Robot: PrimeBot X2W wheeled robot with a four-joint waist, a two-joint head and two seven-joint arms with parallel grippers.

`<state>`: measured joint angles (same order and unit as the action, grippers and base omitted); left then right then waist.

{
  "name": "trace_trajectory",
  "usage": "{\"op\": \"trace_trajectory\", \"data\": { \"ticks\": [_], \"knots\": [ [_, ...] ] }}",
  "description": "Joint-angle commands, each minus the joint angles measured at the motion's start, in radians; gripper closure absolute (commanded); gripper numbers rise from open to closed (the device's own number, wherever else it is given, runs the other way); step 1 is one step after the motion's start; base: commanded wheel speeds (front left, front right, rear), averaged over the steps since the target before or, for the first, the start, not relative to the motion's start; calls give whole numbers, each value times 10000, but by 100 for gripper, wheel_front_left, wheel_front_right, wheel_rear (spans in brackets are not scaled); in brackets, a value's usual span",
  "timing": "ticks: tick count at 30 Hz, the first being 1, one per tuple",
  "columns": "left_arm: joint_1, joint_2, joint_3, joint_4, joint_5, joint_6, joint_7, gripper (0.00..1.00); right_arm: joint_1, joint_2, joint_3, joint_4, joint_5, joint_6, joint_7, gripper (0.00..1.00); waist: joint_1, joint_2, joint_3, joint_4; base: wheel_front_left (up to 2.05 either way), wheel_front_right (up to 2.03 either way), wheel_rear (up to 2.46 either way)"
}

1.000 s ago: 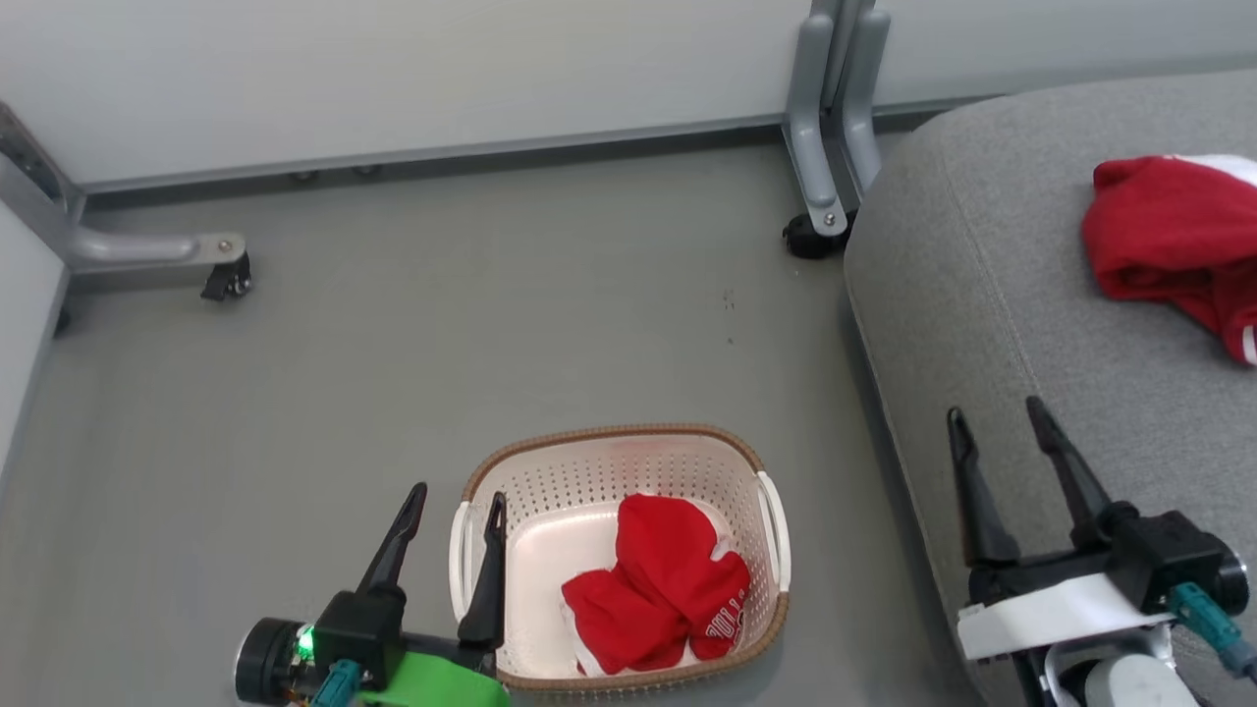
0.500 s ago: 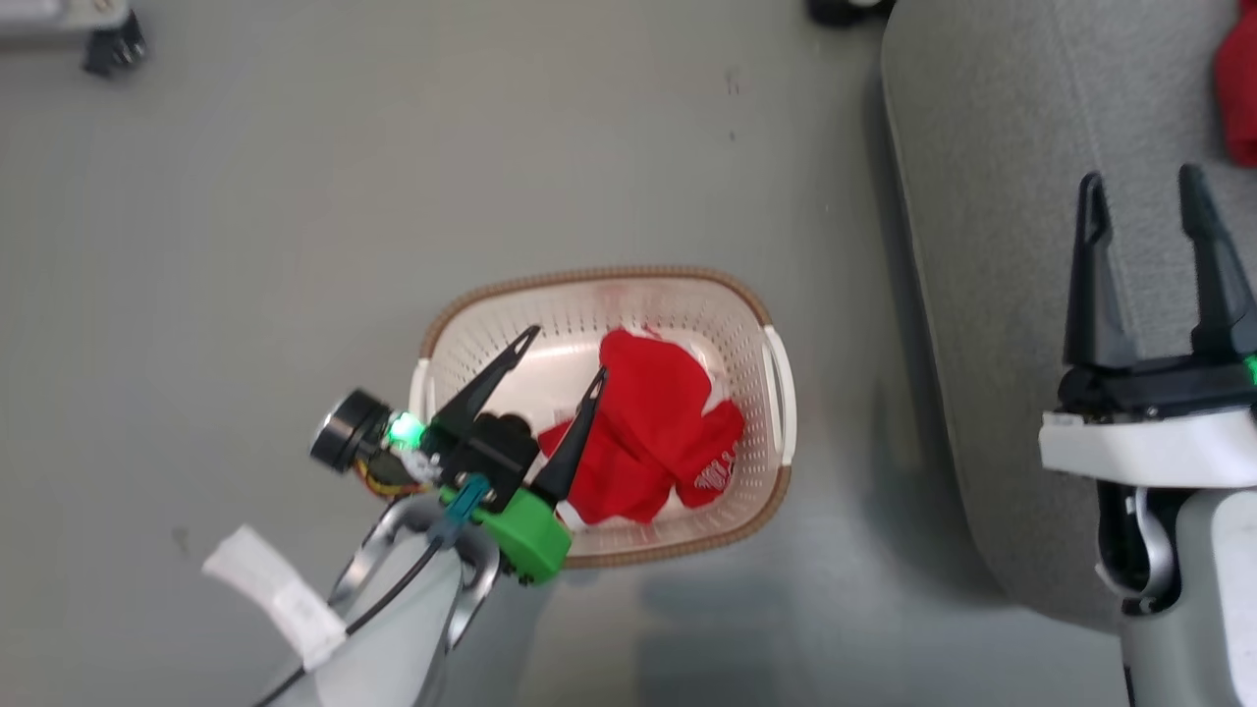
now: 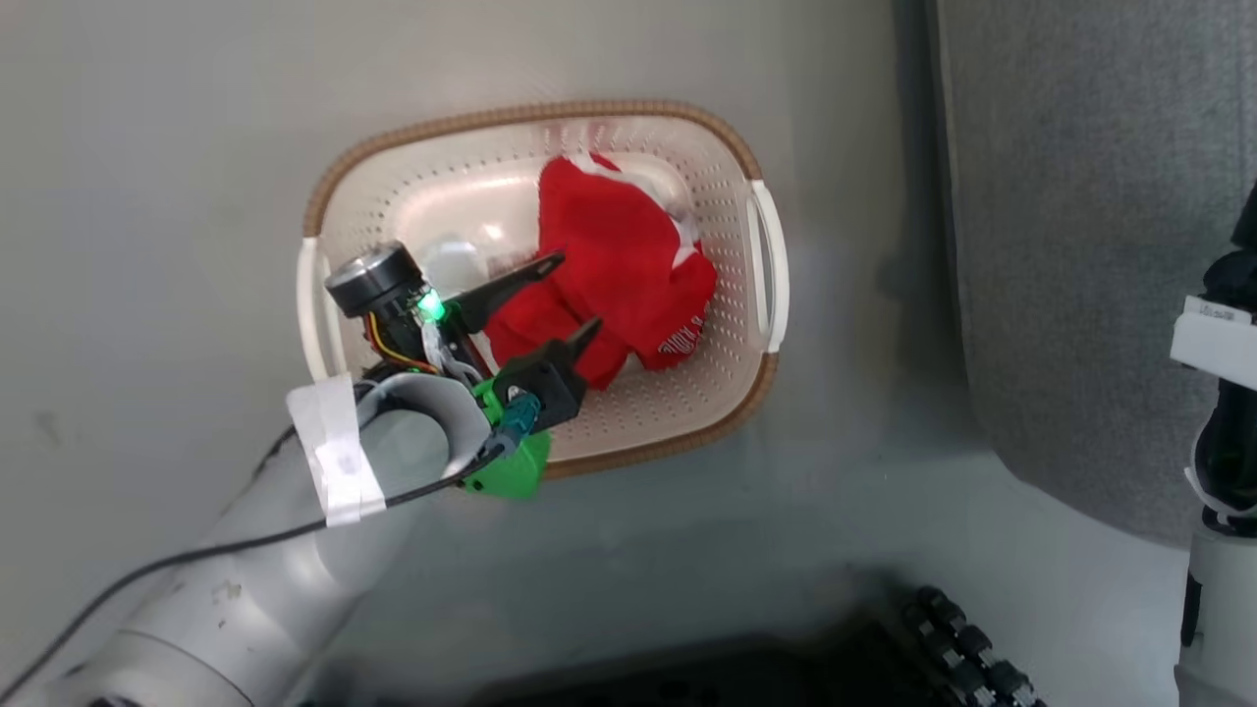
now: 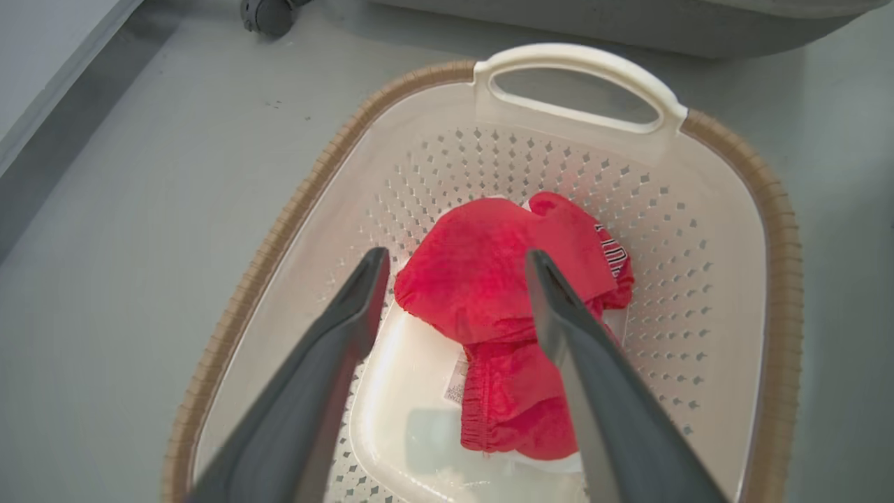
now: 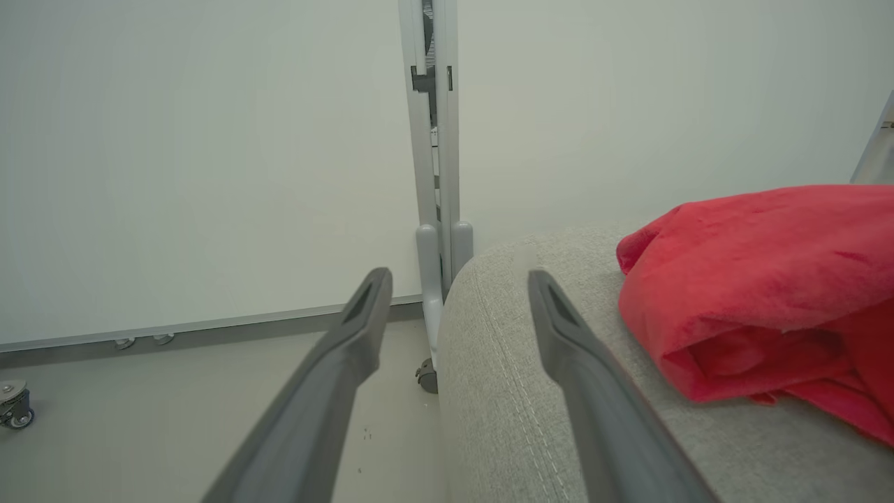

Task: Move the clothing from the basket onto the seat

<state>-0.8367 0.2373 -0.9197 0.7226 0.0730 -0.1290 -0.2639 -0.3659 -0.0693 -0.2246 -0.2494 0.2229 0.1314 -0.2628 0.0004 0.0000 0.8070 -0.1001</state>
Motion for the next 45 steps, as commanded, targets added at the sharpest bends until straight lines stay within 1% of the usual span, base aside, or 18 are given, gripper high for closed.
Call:
{"op": "trace_trajectory", "data": {
  "ticks": [1, 7, 12, 14, 18, 20, 25, 29, 32, 35, 36, 37, 38, 45],
  "knots": [
    [-471, 173, -238, 209, 198, -20, -6, 0, -235, 54, 40, -162, -3, -14, -31, 0, -4, 0, 1478, -610, 0, 0, 0],
    [-1453, 56, -1398, 1189, 407, -21, -6, 0, -527, 110, 68, -521, -73, -14, -31, 0, -4, 0, 2215, -678, 0, 0, 0],
    [-2022, -142, -2048, 1568, 596, -22, -6, 0, -691, 144, 86, -658, 23, -14, -31, 0, -4, 0, 2593, -699, 0, 0, 0],
    [-2246, -124, -2314, 1801, 841, 105, -6, 0, -764, 154, 184, -735, 12, -14, -31, 0, -4, 0, 2715, -747, 0, 0, 0],
    [-2692, -209, -2768, 2400, 1332, 580, -6, 0, -814, 151, 395, -939, -181, -14, -31, 0, -4, 0, 2915, -871, 0, 0, 0],
    [-2876, -303, -2928, 2609, 1559, 908, -6, 0, -850, 157, 455, -1014, -244, -14, -31, 0, -4, 0, 2992, -931, 0, 0, 0],
    [-3182, -404, -3018, 2705, 1594, 1730, -6, 0, -782, 163, 458, -1193, -344, -14, -31, 0, -4, 0, 3088, -983, 0, 0, 0],
    [-3336, -425, -3065, 2621, 1411, 2167, -6, 0, -603, 164, 445, -1305, -392, -14, -31, 0, -4, 0, 3115, -963, 0, 0, 0],
    [-3412, -486, -3100, 2546, 1243, 2286, -6, 0, -519, 120, 469, -1315, -440, -14, -31, 0, -4, 0, 3123, -949, 0, 0, 0],
    [-3430, -487, -3051, 2569, 906, 2216, -6, 0, -503, 107, 489, -1318, -470, -14, -31, 0, -4, 0, 3117, -944, 0, 0, 0],
    [-3459, -485, -3056, 2543, 859, 2264, -6, 1, -501, 107, 488, -1321, -468, -14, -31, 0, -4, 0, 3115, -945, 0, 0, 0],
    [-3504, -493, -3070, 2501, 793, 2285, -6, 73, -505, 108, 484, -1319, -451, -14, -31, 0, -4, 0, 3114, -946, 0, 0, 0],
    [-3534, -504, -3045, 2477, 714, 2286, -6, 100, -487, 100, 496, -1312, -451, -14, -31, 0, -4, 0, 3112, -945, 0, 0, 0],
    [-3776, -488, -3044, 2024, 258, 2425, -6, 100, -560, 46, 493, -1278, -501, -14, -30, 0, -4, 0, 3085, -885, 0, 0, 0]
  ]
}}
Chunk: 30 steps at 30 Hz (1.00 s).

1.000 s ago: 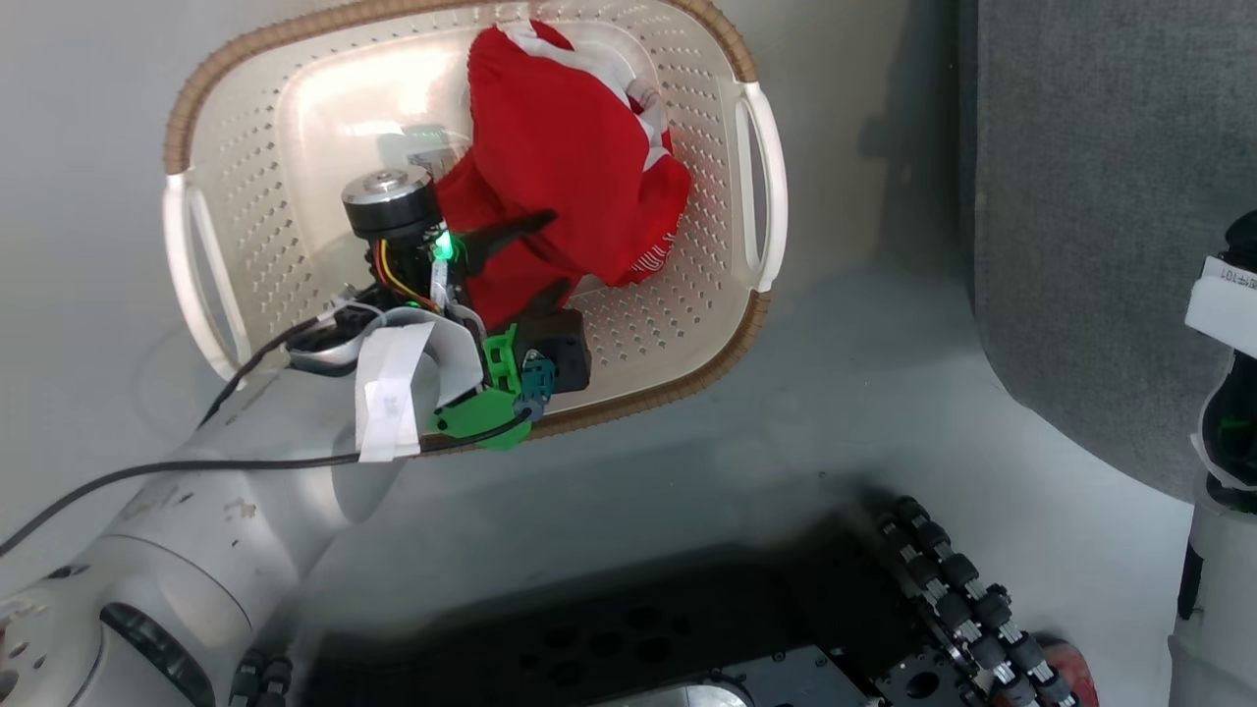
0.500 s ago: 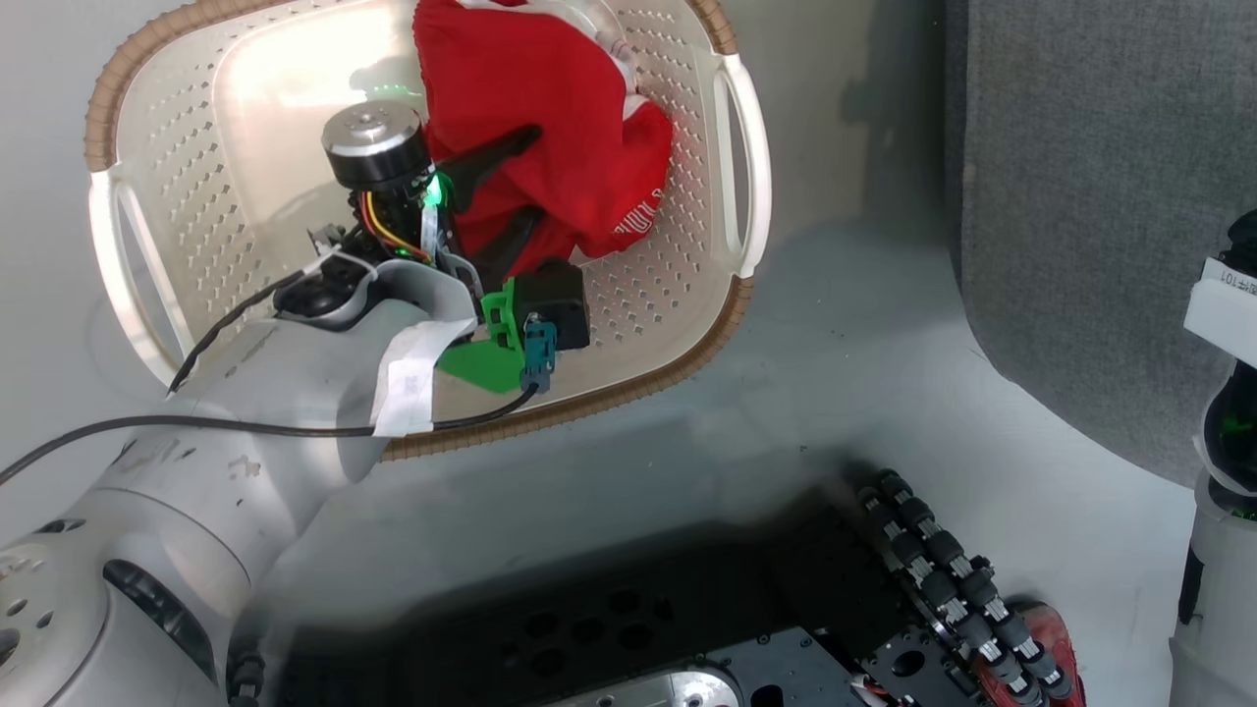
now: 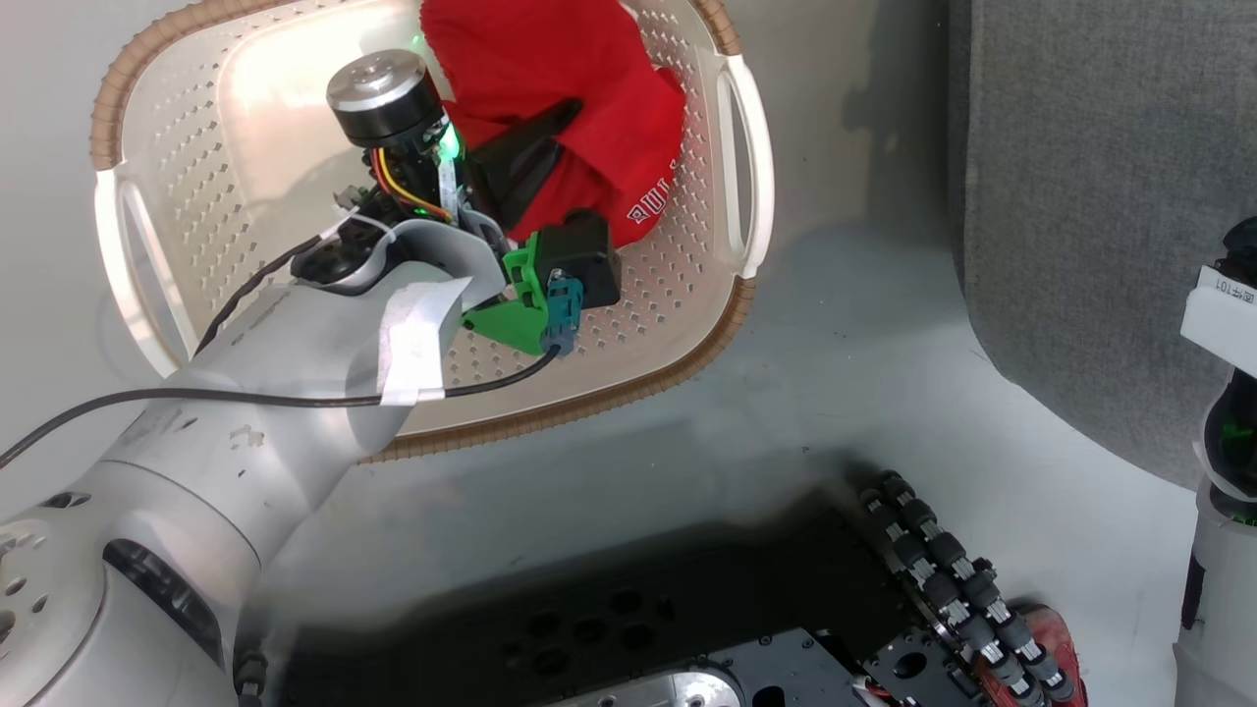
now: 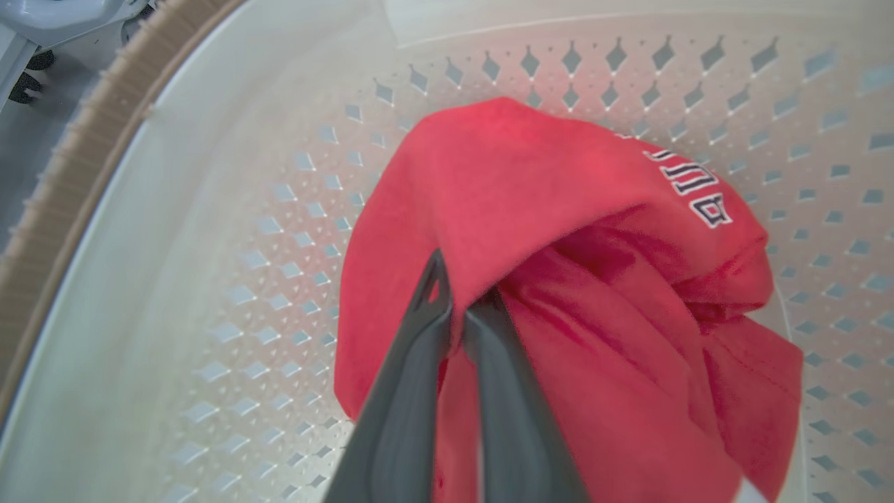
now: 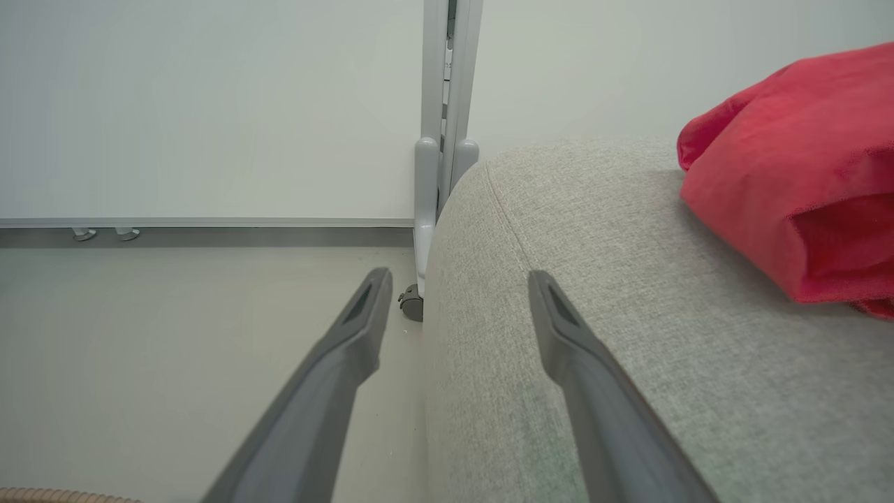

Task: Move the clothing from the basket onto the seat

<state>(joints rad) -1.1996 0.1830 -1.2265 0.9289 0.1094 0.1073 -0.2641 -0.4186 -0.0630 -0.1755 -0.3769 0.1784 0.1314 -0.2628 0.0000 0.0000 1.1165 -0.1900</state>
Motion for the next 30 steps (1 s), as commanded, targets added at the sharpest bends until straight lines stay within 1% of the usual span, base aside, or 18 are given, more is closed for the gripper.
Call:
{"op": "trace_trajectory", "data": {
  "ticks": [1, 6, 12, 20, 25, 30],
  "knots": [
    [-154, 86, 19, -131, -177, 77, -4, 100, -72, -20, 15, 4, -68, -14, -30, 0, 0, 0, -26, 36, 0, 0, 0],
    [304, 137, 182, -576, -704, 207, -6, 100, -185, -9, 65, 65, -109, -14, -30, 0, 0, 0, -392, 202, 0, 0, 0],
    [1212, 242, 658, -1434, -1537, 495, -4, 100, -101, 0, 236, 278, -113, -14, -30, 0, 0, 0, -1350, 455, 0, 0, 0],
    [2840, 321, 1412, -2641, -2199, 1002, -6, 100, 471, -95, 628, 714, -335, -14, -30, 0, 0, 0, -3110, 980, 0, 0, 0],
    [3946, 287, 2071, -3289, -2608, 1085, -6, 100, 1028, -214, 918, 1104, -376, -14, -30, 0, 0, 0, -4414, 1298, 0, 0, 0],
    [5082, 367, 2841, -3916, -2786, 1158, -6, 100, 1615, -284, 1425, 1562, -433, -14, -30, 0, 0, 0, -5752, 1403, 0, 0, 0]
  ]
}}
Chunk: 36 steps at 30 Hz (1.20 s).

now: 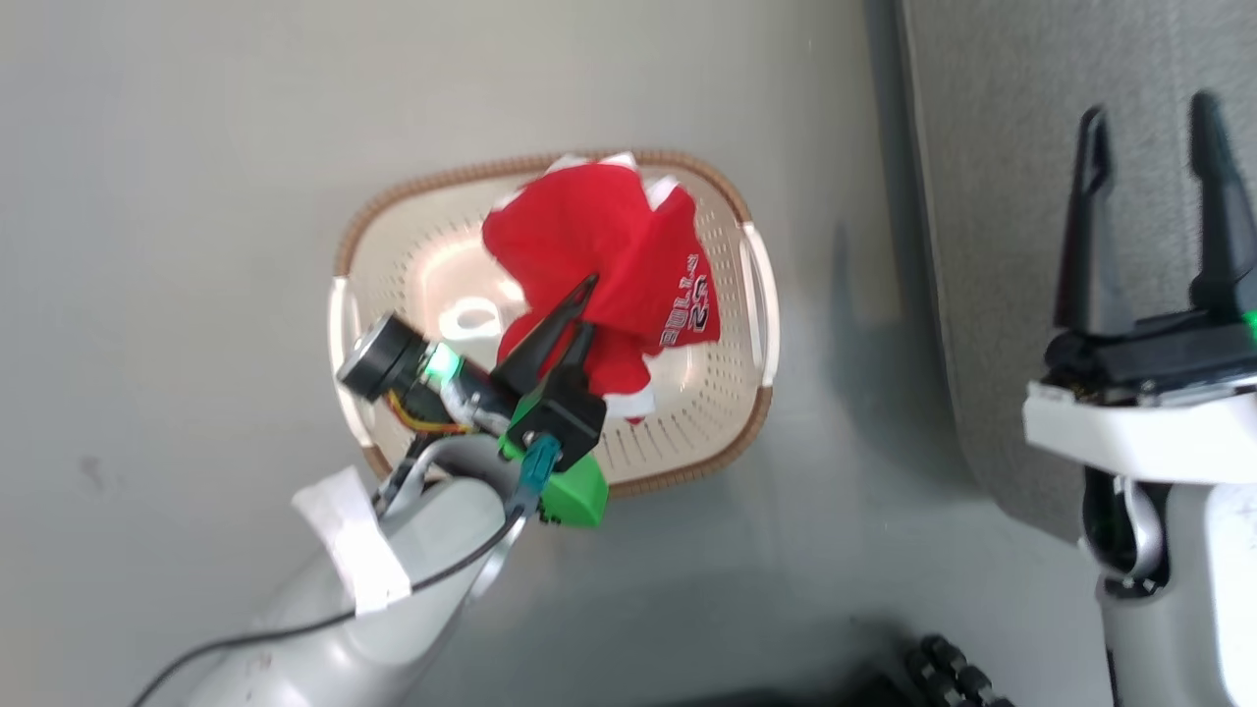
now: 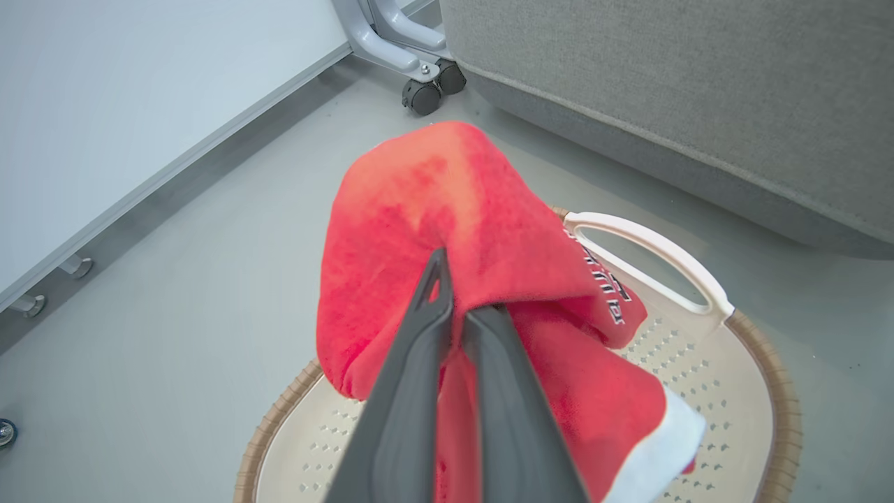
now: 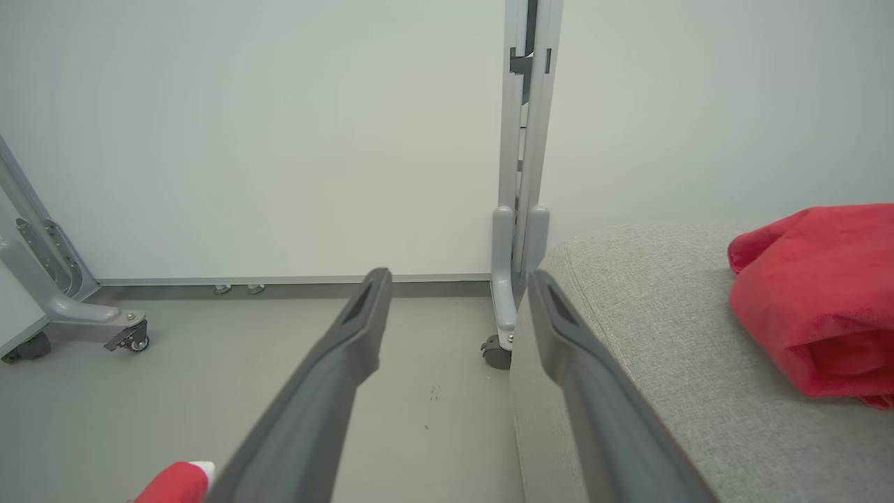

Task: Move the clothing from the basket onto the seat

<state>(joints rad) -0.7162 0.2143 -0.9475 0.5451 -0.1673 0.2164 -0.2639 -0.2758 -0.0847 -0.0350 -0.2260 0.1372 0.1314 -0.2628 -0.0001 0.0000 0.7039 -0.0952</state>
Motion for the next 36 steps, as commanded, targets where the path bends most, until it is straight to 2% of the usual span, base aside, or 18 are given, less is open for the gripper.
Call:
{"op": "trace_trajectory", "data": {
  "ticks": [1, 12, 24, 31, 36],
  "knots": [
    [467, 48, 180, -194, -47, 59, -8, 100, 304, -80, 83, 151, -22, -14, -30, 0, 1, 0, -1884, 478, 0, 0, 0],
    [2896, 90, 1986, -1739, -13, 37, -8, 100, 1819, -139, 839, 1088, 183, -14, -30, 0, 1, 0, -4624, 527, 0, 0, 0],
    [4631, 102, 3382, -2926, 346, -84, -7, 100, 2930, -103, 1756, 1625, 393, -14, -30, 0, 1, 0, -6582, 238, 0, 0, 0],
    [4777, 55, 3898, -3544, 476, -386, -7, 100, 3168, -268, 2331, 1788, 553, -14, -30, 0, 1, 0, -6859, 208, 0, 0, 0],
    [4702, -170, 3995, -3806, 469, -782, -6, 100, 3015, -394, 2895, 1932, 629, -14, -30, 0, 1, 0, -6856, 235, 0, 0, 0]
  ]
}}
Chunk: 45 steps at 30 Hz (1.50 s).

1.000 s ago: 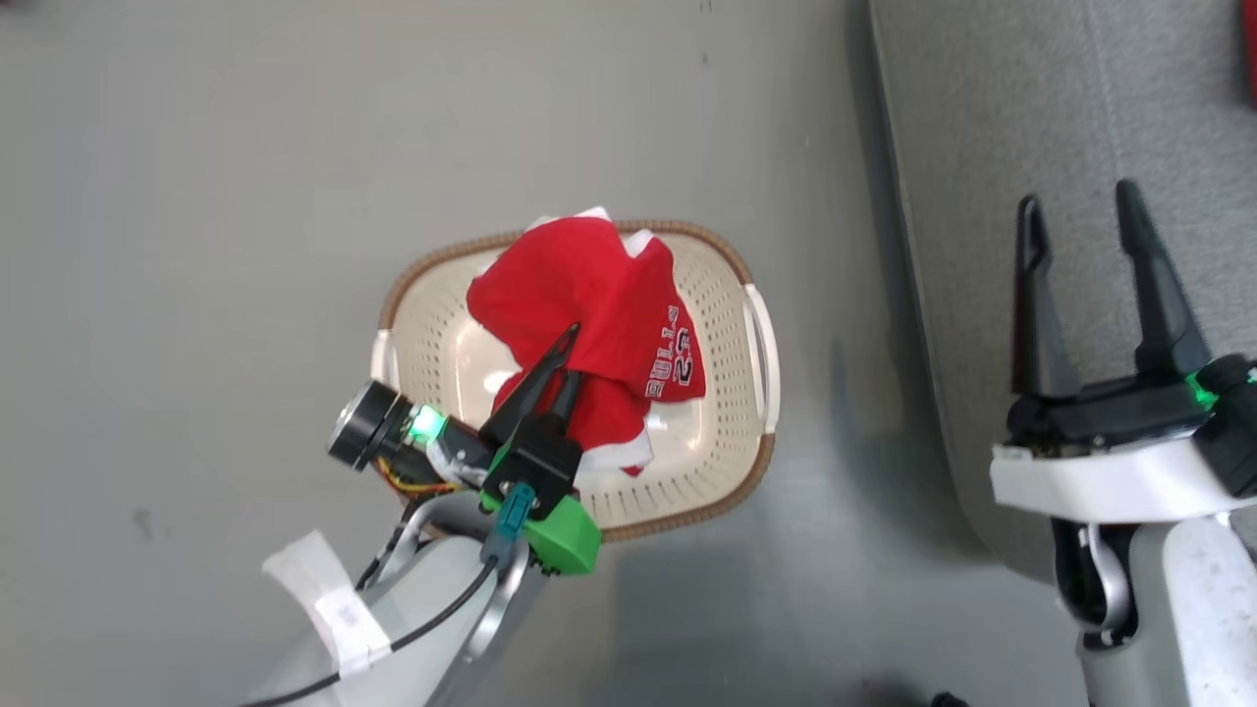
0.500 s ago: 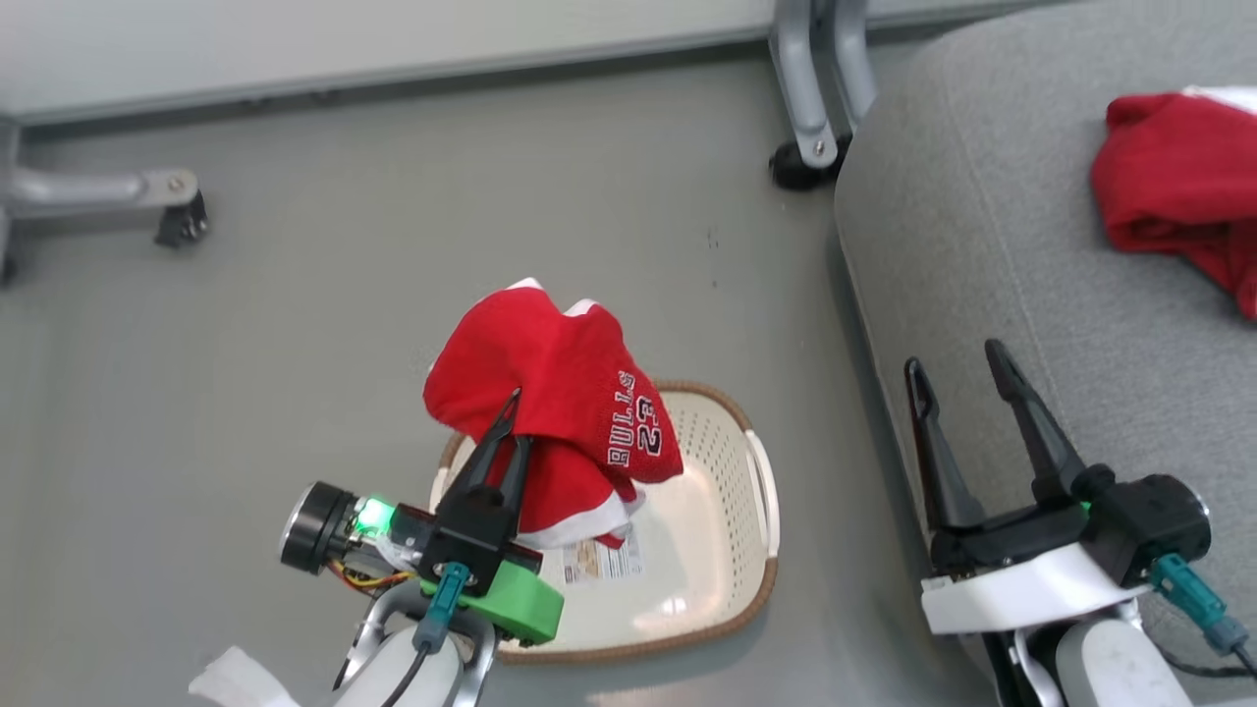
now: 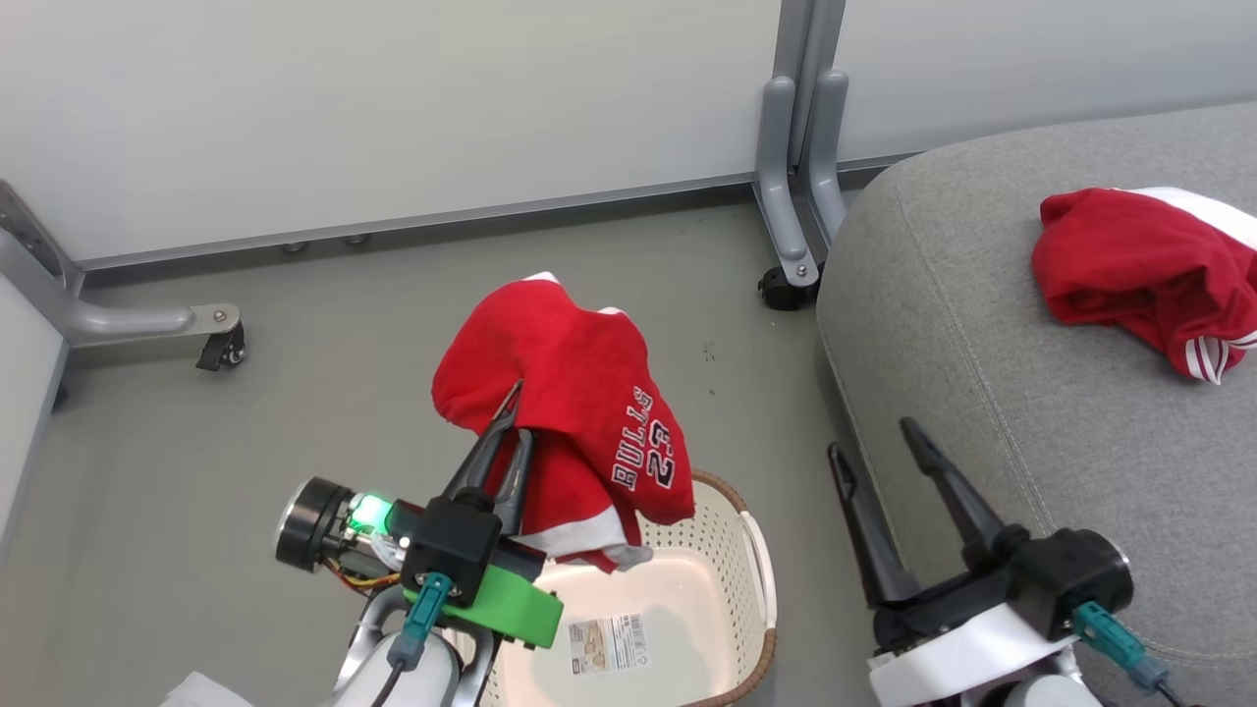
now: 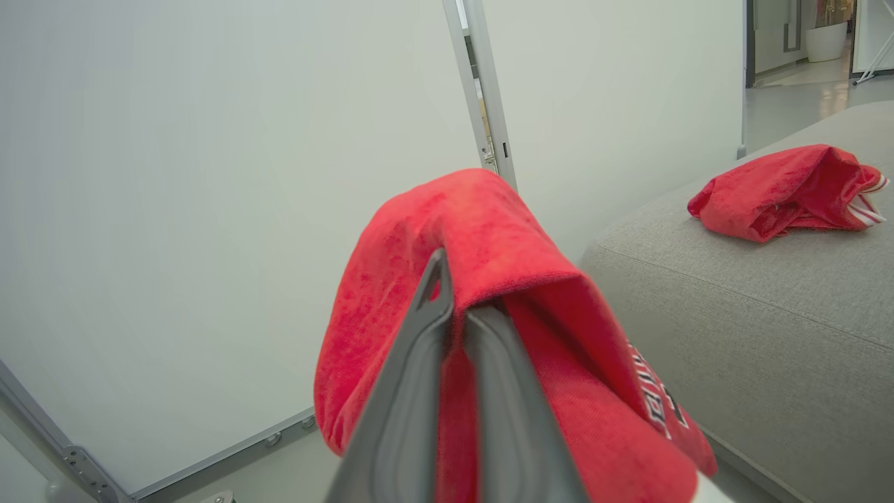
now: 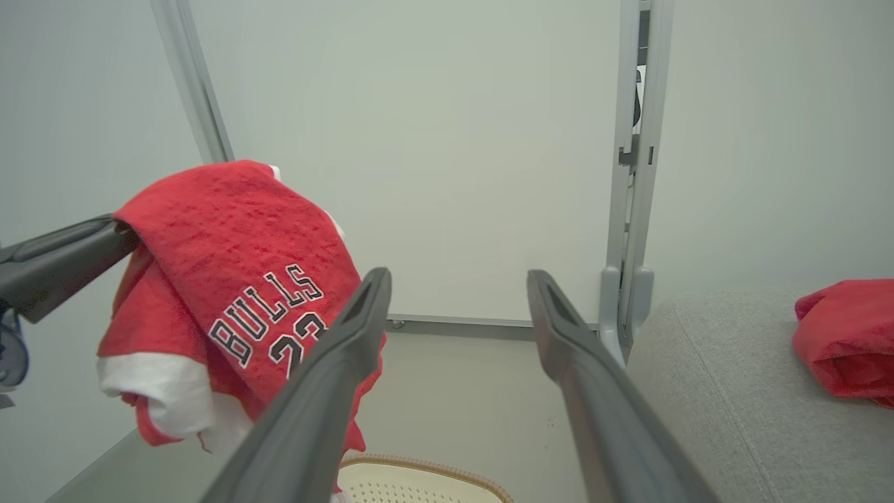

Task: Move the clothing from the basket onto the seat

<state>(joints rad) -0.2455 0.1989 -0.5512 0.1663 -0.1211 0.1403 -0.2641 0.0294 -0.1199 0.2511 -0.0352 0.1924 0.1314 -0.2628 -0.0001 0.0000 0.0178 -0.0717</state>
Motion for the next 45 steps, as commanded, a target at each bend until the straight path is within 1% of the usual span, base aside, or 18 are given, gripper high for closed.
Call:
{"op": "trace_trajectory", "data": {
  "ticks": [1, 7, 11, 16, 20, 23, 31, 32, 33, 38, 45],
  "knots": [
    [-48, -65, 16, -37, 16, -92, -4, 100, -103, -29, 162, 51, 117, -14, -30, 0, 1, 0, 25, -7, 0, 0, 0],
    [-554, -449, -193, -129, 270, -496, -5, 100, -731, 32, 1294, 295, 265, -14, -30, 0, 1, 0, 251, -37, 0, 0, 0],
    [-889, -707, -426, -53, 408, -764, -4, 100, -1196, -14, 1913, 547, 33, -14, -30, 0, 1, 0, 411, -34, 0, 0, 0],
    [-1176, -978, -829, 164, 465, -1062, -4, 100, -1594, -13, 2283, 858, -203, -14, -30, 0, 1, 0, 504, -7, 0, 0, 0],
    [-1278, -1134, -1144, 301, 511, -1212, -5, 100, -1743, -3, 2239, 1132, -433, -14, -30, 0, 1, 0, 522, -9, 0, 0, 0],
    [-1318, -1210, -1337, 389, 531, -1278, -5, 100, -1770, 52, 1969, 1322, -651, -14, -30, 0, 1, 0, 532, -10, 0, 0, 0],
    [-1194, -1308, -1721, 702, 531, -1466, -5, 100, -1590, 224, 1505, 1657, -565, -14, -30, 0, 1, 0, 566, 48, 0, 0, 0],
    [-1179, -1316, -1739, 728, 536, -1451, -5, 100, -1583, 249, 1488, 1692, -545, -14, -30, 73, 1, 0, 574, 53, 0, 0, 0],
    [-1166, -1318, -1755, 749, 545, -1444, -5, 100, -1528, 243, 1524, 1827, -480, -14, -30, 100, 1, 0, 579, 61, 0, 0, 0],
    [-1135, -1334, -1792, 812, 595, -1391, -5, 100, -1562, 196, 1570, 2143, -261, -14, -30, 100, 1, 0, 608, 66, 0, 0, 0],
    [-1110, -1218, -1839, 1017, 595, -1543, -5, 100, -1601, 171, 1333, 2165, -12, -14, -30, 100, 1, 0, 690, 89, 0, 0, 0]
  ]
}}
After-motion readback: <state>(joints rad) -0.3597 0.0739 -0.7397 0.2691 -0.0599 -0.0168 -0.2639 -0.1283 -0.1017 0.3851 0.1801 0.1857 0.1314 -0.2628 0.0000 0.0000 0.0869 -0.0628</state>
